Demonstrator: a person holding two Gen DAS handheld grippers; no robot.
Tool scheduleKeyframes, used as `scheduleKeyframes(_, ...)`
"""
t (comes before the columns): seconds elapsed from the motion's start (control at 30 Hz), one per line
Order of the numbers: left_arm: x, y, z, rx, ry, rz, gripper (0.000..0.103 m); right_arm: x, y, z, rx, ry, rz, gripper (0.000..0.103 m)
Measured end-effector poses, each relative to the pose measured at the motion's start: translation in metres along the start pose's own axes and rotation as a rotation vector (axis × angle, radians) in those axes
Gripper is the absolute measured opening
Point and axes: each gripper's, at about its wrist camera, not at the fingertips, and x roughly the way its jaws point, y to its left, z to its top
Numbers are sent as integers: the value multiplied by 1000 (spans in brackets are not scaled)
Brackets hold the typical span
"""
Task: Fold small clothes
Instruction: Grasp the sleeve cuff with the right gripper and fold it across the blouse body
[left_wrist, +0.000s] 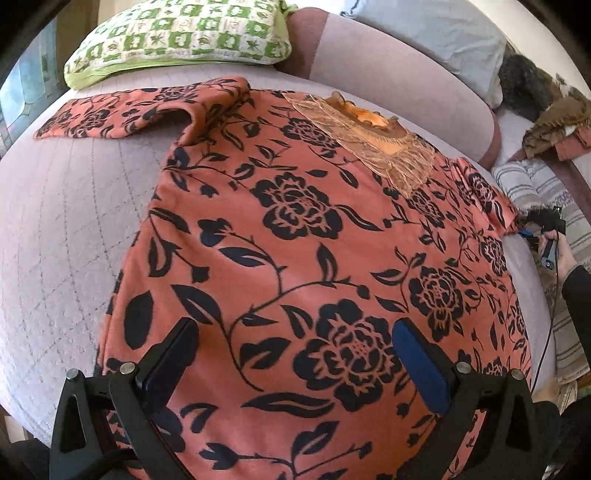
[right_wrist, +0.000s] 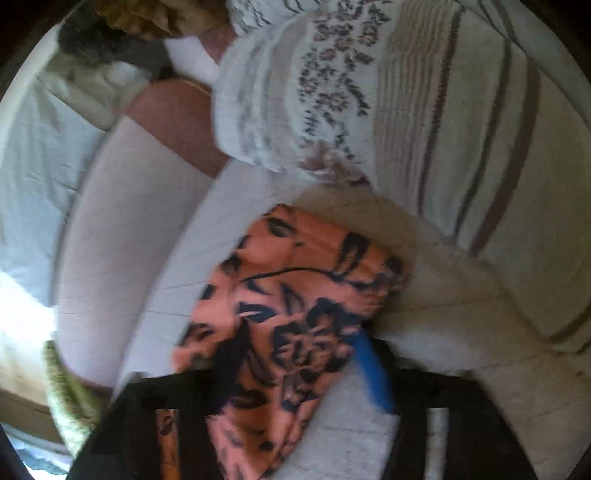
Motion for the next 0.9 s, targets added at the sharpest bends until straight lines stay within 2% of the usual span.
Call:
scheduleKeyframes(0.07,-3,4,-1,-4,-16,3,103,0,8,3,-34,2,-47,10)
scheduleKeyframes(0.13,-9,8,-2,-2,-34,4,103,-7,23,1,-92,-23,-41,8)
scheduleKeyframes(0.23,-20,15,-1,-20,-75,-7,103,-39,77,-18,-246,-87,31,7)
scheduleKeyframes(0.3,-30,20,-1,-44,-108,-28,103,-70,126,-43,-347,-111,131,7)
scheduleKeyframes(0.4,-45,28,-4,-62,-151,-51,103,-118,207,-99,-451,-107,340,7)
scheduleKeyframes(0.43,-51,32,-5,-67,-166,-58,103,-126,222,-113,-470,-102,379,7)
scheduleKeyframes(0.53,-65,46,-8,-101,-203,-80,103,-154,285,-192,-548,-41,537,7)
scheduleKeyframes(0.6,-72,56,-10,-126,-221,-96,103,-150,316,-250,-530,21,620,7)
scheduleKeyframes(0.67,-76,64,-12,-144,-231,-95,103,-135,334,-299,-532,55,636,10)
scheduleKeyframes(0.73,-79,73,-15,-159,-238,-93,103,-105,350,-341,-518,146,669,11)
scheduleKeyframes(0.77,-79,77,-17,-169,-239,-91,103,-87,360,-367,-552,189,669,13)
scheduleKeyframes(0.83,-80,83,-19,-191,-233,-103,103,-46,370,-408,-615,282,605,34)
scheduleKeyframes(0.87,-80,86,-19,-201,-231,-109,103,-17,372,-429,-651,392,571,64)
scheduleKeyframes(0.9,-80,88,-20,-208,-231,-109,103,1,370,-444,-654,469,544,74)
